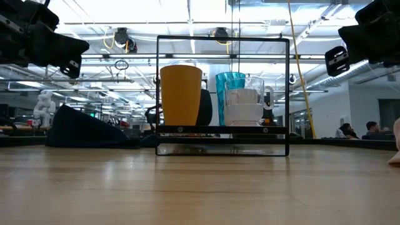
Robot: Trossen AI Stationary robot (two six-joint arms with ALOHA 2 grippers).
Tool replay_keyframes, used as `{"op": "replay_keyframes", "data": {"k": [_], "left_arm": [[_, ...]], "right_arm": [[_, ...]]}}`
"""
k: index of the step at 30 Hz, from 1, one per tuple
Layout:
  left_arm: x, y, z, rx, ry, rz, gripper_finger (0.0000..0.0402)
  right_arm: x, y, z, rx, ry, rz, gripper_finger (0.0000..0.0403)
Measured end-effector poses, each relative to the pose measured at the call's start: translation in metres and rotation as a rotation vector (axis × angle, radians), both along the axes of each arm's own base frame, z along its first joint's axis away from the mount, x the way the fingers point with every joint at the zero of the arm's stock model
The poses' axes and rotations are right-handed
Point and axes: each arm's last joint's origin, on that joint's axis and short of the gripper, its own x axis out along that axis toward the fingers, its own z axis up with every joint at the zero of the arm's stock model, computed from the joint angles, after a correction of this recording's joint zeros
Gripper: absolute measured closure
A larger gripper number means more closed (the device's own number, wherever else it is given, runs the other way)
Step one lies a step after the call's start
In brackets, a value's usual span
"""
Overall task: Stack small to large cups/mugs on shelf
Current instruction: Return to Home Position
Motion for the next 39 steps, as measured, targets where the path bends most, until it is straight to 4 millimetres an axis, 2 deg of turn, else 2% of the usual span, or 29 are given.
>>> {"op": "replay_keyframes", "data": {"k": [19, 26, 39], "left_arm": [[0.004, 0.001, -0.005, 0.000, 0.062, 0.019, 0.0380], [0.004, 0.005, 0.003, 0.000, -0.024, 0.063, 0.0380], [0.003, 0.014, 0.005, 0.002, -0.049, 0.154, 0.0380]], "right_arm": [[0.000, -0.001, -0.001, 0.001, 0.009, -0.013, 0.0401], [0.001, -0.003, 0.000, 0.001, 0.007, -0.027, 0.0401], [0.002, -0.004, -0.003, 0.004, 0.036, -0.037, 0.0401]]}}
